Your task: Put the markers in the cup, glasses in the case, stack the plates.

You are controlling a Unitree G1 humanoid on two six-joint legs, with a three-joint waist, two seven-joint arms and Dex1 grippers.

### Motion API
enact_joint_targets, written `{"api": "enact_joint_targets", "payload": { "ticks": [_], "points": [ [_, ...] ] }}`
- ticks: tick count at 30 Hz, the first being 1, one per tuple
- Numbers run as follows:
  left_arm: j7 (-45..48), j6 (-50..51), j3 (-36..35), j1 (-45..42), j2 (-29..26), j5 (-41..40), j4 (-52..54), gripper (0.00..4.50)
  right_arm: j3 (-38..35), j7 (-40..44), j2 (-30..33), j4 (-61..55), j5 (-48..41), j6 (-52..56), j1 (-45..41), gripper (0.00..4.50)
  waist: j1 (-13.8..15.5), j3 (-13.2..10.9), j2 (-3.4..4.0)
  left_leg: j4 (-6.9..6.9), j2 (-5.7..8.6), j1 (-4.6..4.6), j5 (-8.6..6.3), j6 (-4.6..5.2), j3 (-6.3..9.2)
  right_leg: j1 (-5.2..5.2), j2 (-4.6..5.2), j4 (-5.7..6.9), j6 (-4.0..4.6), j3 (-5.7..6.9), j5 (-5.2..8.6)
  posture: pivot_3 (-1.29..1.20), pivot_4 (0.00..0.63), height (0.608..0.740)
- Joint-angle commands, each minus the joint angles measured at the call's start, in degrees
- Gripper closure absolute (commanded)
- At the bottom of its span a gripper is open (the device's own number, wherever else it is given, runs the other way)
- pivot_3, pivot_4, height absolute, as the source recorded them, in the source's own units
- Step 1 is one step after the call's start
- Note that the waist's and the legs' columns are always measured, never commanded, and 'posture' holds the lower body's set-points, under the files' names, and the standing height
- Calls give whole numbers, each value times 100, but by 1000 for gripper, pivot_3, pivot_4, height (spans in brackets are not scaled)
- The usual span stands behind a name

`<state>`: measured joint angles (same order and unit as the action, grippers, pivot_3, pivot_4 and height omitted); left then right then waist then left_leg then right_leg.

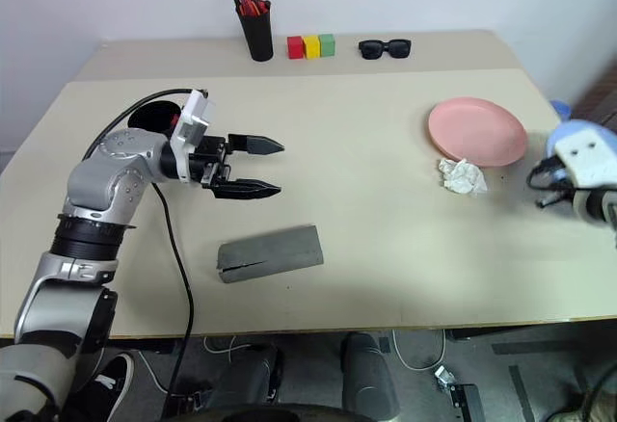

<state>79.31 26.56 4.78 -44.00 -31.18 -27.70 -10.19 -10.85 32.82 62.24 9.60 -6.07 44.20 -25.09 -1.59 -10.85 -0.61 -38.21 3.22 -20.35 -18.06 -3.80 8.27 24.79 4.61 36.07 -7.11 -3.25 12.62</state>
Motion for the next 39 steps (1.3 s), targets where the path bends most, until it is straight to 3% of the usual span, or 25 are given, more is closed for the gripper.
{"api": "enact_joint_targets", "payload": {
  "ticks": [1,8,16,19,26,33,39],
  "points": [
    [-135,-220,-160,-93,1,26,40,0,292,-47,-263,228,178,-550,-632,4455,-7,0,-1,0,-2,-1,0,0,0,0,-1,-1,0,1,0,0,150,740],
    [-599,-759,-255,-26,16,289,-55,0,1350,-31,-1055,1704,892,-1941,-1940,4455,-70,-1,-1,4,1,-12,0,-1,-4,13,3,-4,-1,-2,-1,0,150,740],
    [-856,-678,-352,358,-100,233,372,0,1419,251,-1443,2703,885,-2372,-2307,4455,-87,-1,-1,6,2,-19,0,0,-16,25,8,-6,-1,-2,-1,0,150,740],
    [-916,-623,-362,421,-119,197,455,0,1451,366,-1516,2788,919,-2466,-2351,3534,-101,-1,-1,5,1,-16,0,0,-16,25,7,0,-1,-2,-1,0,150,740],
    [-946,-546,-343,472,-124,145,556,0,1169,465,-1401,2551,788,-2181,-2394,103,-91,-1,0,5,1,-14,-1,1,-18,25,6,1,-1,-2,-1,0,150,740],
    [-887,-561,-346,455,-138,91,517,0,106,1031,-1234,826,-422,23,-1875,103,-72,-1,0,6,0,-17,-2,3,-14,25,6,0,0,-1,-1,0,150,740],
    [-821,-589,-284,404,-76,107,441,0,71,1083,-898,-310,-630,1030,-928,103,-58,-1,0,3,1,-12,-6,9,-16,19,7,0,-1,-1,-1,0,150,740]
  ]
}}
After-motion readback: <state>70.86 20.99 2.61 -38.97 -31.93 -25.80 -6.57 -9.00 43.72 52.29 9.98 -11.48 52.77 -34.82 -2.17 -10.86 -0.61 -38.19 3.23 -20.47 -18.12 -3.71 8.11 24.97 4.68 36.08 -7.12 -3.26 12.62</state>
